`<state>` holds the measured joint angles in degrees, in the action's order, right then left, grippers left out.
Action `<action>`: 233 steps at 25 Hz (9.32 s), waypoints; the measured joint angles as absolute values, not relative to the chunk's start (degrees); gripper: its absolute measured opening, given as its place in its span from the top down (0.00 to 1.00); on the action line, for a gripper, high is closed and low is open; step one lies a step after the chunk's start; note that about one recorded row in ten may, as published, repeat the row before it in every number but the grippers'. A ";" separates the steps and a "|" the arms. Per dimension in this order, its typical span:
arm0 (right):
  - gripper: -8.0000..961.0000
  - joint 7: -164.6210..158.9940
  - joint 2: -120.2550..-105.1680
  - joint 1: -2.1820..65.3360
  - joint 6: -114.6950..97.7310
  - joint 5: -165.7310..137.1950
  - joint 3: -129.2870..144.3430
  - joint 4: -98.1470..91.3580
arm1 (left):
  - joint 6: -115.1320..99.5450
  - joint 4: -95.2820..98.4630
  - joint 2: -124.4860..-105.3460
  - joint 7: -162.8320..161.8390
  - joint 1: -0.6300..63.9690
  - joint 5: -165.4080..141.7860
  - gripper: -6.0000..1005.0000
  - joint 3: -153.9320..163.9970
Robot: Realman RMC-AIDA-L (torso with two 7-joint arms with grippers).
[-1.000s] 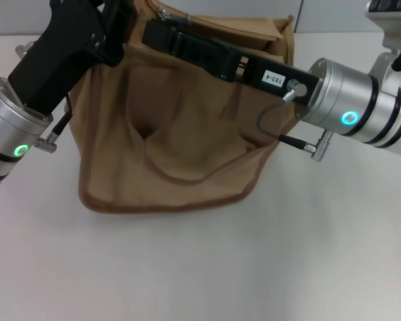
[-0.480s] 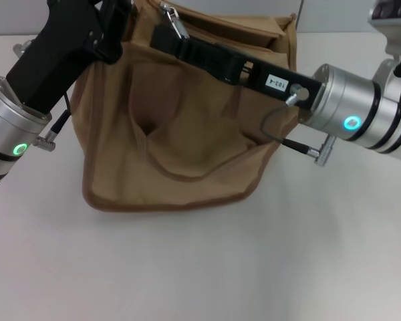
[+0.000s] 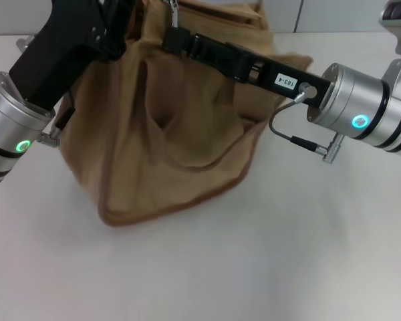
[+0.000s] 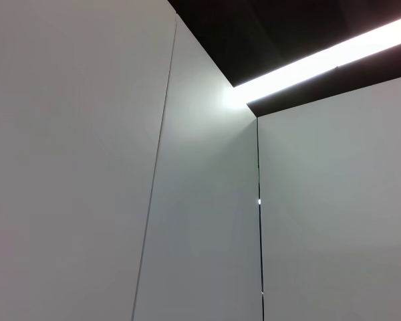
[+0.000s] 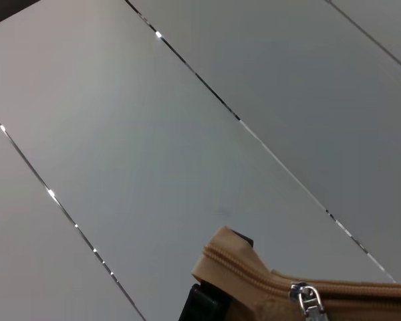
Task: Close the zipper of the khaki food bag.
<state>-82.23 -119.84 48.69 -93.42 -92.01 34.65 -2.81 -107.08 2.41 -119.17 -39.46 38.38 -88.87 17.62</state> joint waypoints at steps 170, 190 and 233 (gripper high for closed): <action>0.47 -85.94 -119.79 46.21 -93.82 -85.70 42.46 -7.73 | -107.42 1.51 -119.18 -39.86 38.92 -88.86 0.94 16.21; 0.59 -86.26 -119.79 45.37 -95.36 -85.17 42.80 -7.72 | -107.35 1.49 -119.18 -39.61 38.85 -88.96 0.94 16.17; 0.89 -77.20 -119.80 40.99 -95.00 -82.46 41.97 -11.10 | -108.00 1.36 -119.18 -39.91 39.03 -88.58 0.94 16.08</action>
<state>-77.20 -119.80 40.99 -95.00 -82.46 41.97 -11.10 -108.00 1.36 -119.18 -39.91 39.03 -88.58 16.08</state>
